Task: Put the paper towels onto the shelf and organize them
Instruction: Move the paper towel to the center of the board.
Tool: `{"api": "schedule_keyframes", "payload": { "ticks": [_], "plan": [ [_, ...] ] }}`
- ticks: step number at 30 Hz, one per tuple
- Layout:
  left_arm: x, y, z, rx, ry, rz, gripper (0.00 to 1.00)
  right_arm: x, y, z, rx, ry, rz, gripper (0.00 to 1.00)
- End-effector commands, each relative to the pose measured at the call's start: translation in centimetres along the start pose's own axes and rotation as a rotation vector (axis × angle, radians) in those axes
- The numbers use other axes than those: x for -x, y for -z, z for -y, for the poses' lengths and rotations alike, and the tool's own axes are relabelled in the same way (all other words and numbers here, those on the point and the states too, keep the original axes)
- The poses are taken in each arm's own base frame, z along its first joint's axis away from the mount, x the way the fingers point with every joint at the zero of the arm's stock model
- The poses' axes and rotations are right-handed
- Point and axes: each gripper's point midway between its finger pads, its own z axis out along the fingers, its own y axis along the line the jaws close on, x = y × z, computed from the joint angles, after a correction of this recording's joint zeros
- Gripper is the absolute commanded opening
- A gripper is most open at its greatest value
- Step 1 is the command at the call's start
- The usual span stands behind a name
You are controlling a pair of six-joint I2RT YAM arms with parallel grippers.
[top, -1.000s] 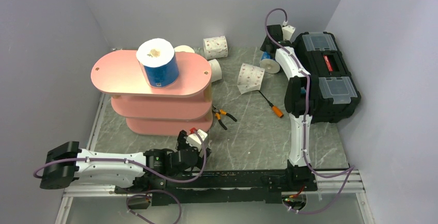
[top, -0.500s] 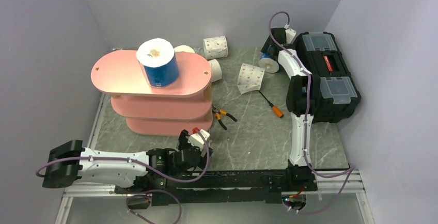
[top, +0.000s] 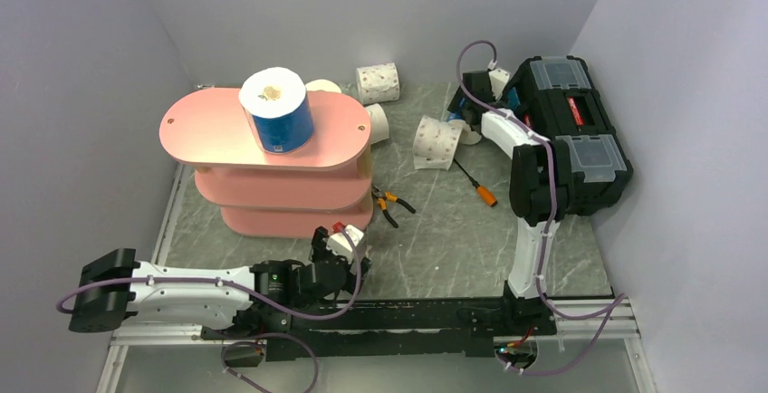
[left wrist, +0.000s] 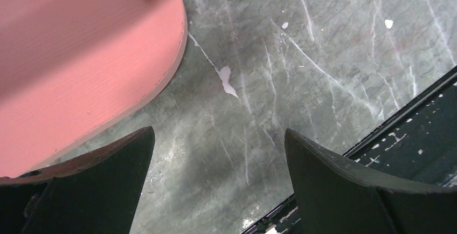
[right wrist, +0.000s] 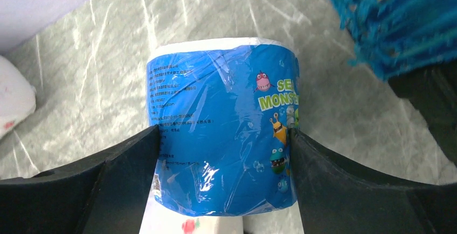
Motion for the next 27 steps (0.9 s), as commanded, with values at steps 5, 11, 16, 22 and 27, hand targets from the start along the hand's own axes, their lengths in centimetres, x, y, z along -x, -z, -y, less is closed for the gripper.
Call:
{"api": "schedule_keyframes", "payload": {
  "ticks": [5,11,16,22,27],
  "plan": [
    [0.4,0.8,0.3,-0.051,0.092,0.046,0.96,-5.5,3.9,1.1,-0.01,0.066,-0.074,0.81],
    [0.4,0.9,0.4,-0.062,0.096,0.047,0.96,-7.0,7.3,0.8,0.038,0.088,-0.058,0.8],
    [0.5,0.9,0.7,-0.073,0.092,0.049,0.96,-6.6,9.3,0.1,0.081,0.1,-0.045,0.79],
    [0.6,0.8,1.0,-0.076,0.083,0.044,0.96,-5.4,9.7,-0.3,0.089,0.127,-0.042,0.83],
    [0.7,0.8,0.9,-0.071,0.082,0.044,0.96,-4.2,10.7,-0.8,0.11,0.109,-0.019,0.88]
  ]
}}
